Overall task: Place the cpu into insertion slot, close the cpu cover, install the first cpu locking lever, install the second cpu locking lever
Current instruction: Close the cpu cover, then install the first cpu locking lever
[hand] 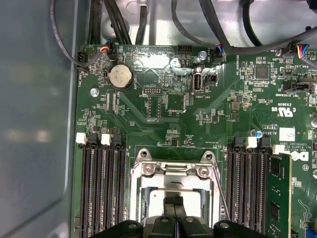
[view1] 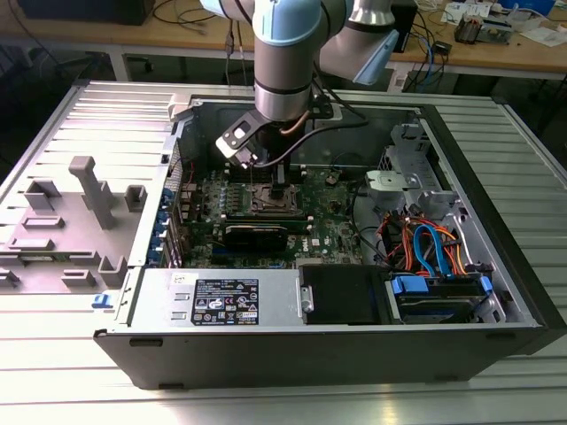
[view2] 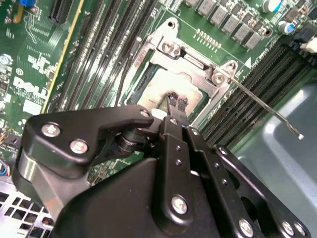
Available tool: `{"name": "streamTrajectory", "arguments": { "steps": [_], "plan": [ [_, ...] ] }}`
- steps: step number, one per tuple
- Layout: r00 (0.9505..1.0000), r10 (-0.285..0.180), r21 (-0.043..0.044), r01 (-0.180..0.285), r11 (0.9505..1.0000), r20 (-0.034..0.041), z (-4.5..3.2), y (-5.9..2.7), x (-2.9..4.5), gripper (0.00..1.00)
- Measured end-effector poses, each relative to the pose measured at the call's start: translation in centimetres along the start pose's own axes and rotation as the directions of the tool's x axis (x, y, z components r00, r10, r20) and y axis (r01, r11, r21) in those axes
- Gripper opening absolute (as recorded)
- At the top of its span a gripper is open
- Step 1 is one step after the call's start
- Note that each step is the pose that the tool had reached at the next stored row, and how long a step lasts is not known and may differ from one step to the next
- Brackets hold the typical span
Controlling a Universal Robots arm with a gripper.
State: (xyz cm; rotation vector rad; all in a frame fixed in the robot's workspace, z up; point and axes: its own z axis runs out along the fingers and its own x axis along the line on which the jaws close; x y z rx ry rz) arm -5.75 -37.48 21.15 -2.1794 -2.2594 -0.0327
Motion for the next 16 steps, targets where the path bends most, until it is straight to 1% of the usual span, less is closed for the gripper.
{"name": "streamTrajectory", "arguments": {
  "steps": [16],
  "plan": [
    [1.0, 0.0, 0.0, 0.0, 1.0, 0.0001, -0.11, 0.0, 0.0, 0.11]
  ]
}}
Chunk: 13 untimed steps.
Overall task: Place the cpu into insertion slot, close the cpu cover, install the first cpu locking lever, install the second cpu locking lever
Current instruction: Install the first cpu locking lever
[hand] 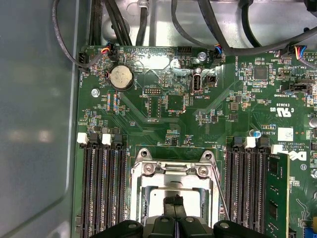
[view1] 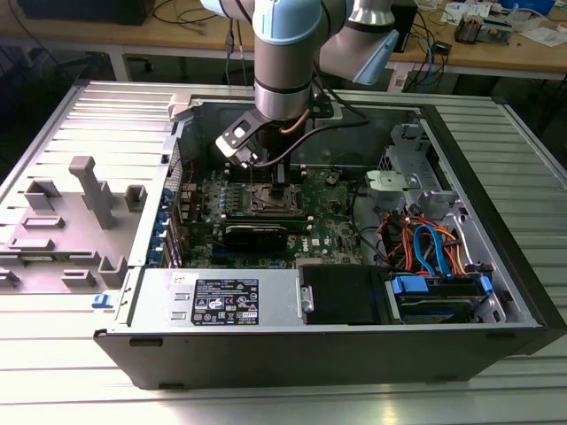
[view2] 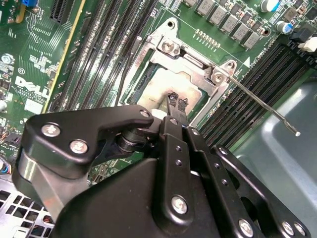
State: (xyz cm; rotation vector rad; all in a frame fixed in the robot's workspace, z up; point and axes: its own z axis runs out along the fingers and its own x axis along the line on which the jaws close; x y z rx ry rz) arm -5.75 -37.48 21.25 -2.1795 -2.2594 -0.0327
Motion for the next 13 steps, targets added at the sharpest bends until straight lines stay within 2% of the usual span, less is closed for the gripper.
{"name": "streamTrajectory", "arguments": {
  "steps": [3, 5, 7, 9, 13],
  "plan": [
    [1.0, 0.0, 0.0001, 0.0, 1.0, 0.0001, -0.38, 0.0, 0.0, 0.11],
    [1.0, 0.0, 0.0, 0.0, 1.0, 0.0001, -1.26, 0.01, 0.02, 0.11],
    [1.0, -0.002, 0.0001, 0.002, 1.0, -0.0001, -1.79, 0.02, 0.03, 0.11],
    [1.0, -0.009, 0.0001, 0.009, 1.0, -0.0003, -1.92, 0.03, 0.03, 0.11],
    [0.9956, -0.093, 0.0014, 0.093, 0.9956, -0.0013, -1.94, 0.02, 0.03, 0.11]
  ]
}}
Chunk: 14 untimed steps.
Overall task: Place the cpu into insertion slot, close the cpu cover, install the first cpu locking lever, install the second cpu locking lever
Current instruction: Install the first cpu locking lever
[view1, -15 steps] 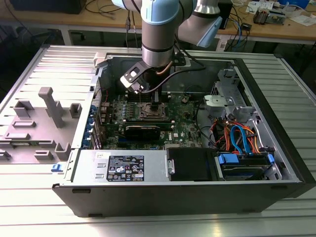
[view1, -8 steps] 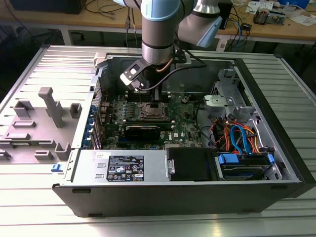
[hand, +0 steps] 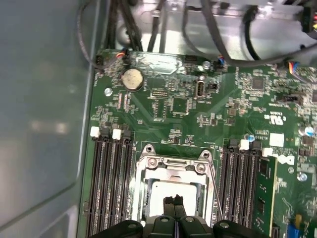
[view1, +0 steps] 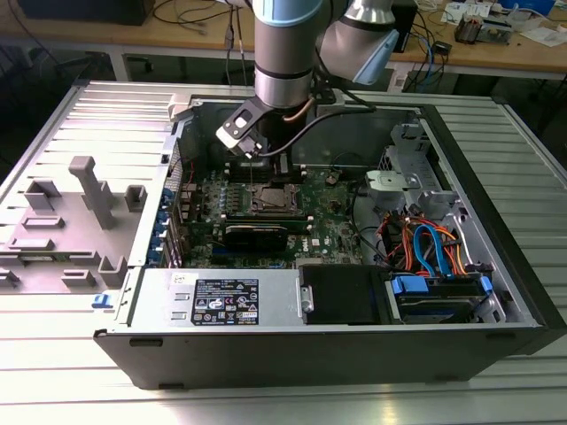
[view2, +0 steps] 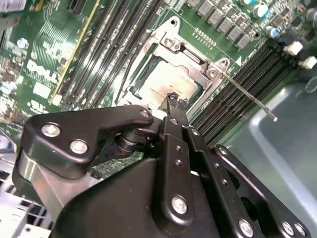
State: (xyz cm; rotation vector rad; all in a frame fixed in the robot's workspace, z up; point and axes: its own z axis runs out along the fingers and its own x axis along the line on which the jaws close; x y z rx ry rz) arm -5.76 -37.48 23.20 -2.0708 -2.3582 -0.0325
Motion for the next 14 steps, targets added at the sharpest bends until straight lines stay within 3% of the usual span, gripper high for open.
{"name": "streamTrajectory", "arguments": {
  "steps": [5, 8, 13, 14],
  "plan": [
    [0.9993, -0.038, 0.0007, 0.038, 0.9993, -0.0005, -1.07, 0.01, 0.02, 0.11],
    [0.9974, -0.072, 0.0009, 0.072, 0.9974, -0.0013, -1.16, 0.02, 0.02, 0.11],
    [0.9841, -0.177, 0.0027, 0.177, 0.9841, -0.0026, -1.18, 0.02, 0.02, 0.11],
    [0.9762, -0.217, 0.0031, 0.217, 0.9762, -0.0033, -1.18, 0.02, 0.02, 0.11]
  ]
}}
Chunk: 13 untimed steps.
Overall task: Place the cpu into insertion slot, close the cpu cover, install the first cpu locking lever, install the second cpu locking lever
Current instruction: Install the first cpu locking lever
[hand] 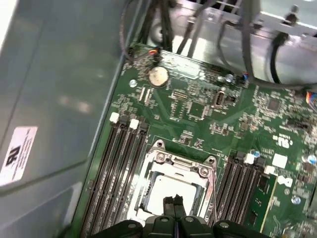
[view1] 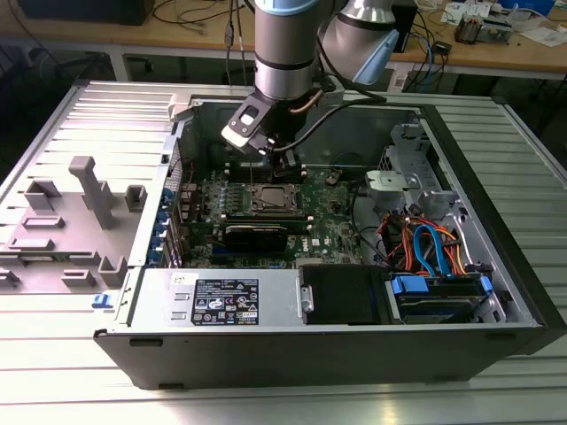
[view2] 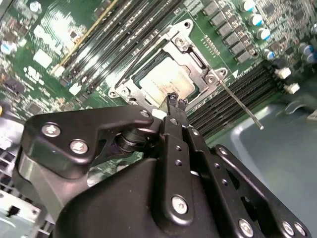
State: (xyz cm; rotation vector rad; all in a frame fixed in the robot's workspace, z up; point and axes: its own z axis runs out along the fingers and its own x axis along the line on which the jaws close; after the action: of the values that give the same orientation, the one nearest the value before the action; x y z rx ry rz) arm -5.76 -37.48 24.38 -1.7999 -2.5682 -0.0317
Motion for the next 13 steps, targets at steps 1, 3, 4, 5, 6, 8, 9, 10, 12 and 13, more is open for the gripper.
{"name": "streamTrajectory", "arguments": {
  "steps": [1, 3, 4, 5, 6, 8, 9, 10, 12, 13],
  "plan": [
    [0.9991, -0.041, 0.0007, 0.041, 0.9991, -0.0006, 0.0, 0.0, 0.0, 0.11],
    [0.9962, -0.088, 0.0014, 0.088, 0.9962, -0.0012, 0.0, 0.0, 0.0, 0.11],
    [0.9943, -0.107, 0.0017, 0.107, 0.9943, -0.0015, 0.0, 0.0, 0.0, 0.11],
    [0.9924, -0.123, 0.0019, 0.123, 0.9924, -0.0017, 0.0, 0.0, 0.0, 0.11],
    [0.9899, -0.142, 0.0022, 0.142, 0.9899, -0.002, 0.0, 0.0, 0.0, 0.11],
    [0.9834, -0.181, 0.0027, 0.181, 0.9834, -0.0027, 0.0, 0.0, 0.0, 0.11],
    [0.9783, -0.207, 0.0031, 0.207, 0.9783, -0.0031, 0.0, 0.0, 0.0, 0.11],
    [0.9743, -0.225, 0.0033, 0.225, 0.9743, -0.0034, 0.0, 0.0, 0.0, 0.11],
    [0.9592, -0.283, 0.004, 0.283, 0.9592, -0.0044, 0.0, 0.0, 0.0, 0.11],
    [0.954, -0.3, 0.0042, 0.3, 0.954, -0.0048, 0.0, 0.0, 0.0, 0.11]
  ]
}}
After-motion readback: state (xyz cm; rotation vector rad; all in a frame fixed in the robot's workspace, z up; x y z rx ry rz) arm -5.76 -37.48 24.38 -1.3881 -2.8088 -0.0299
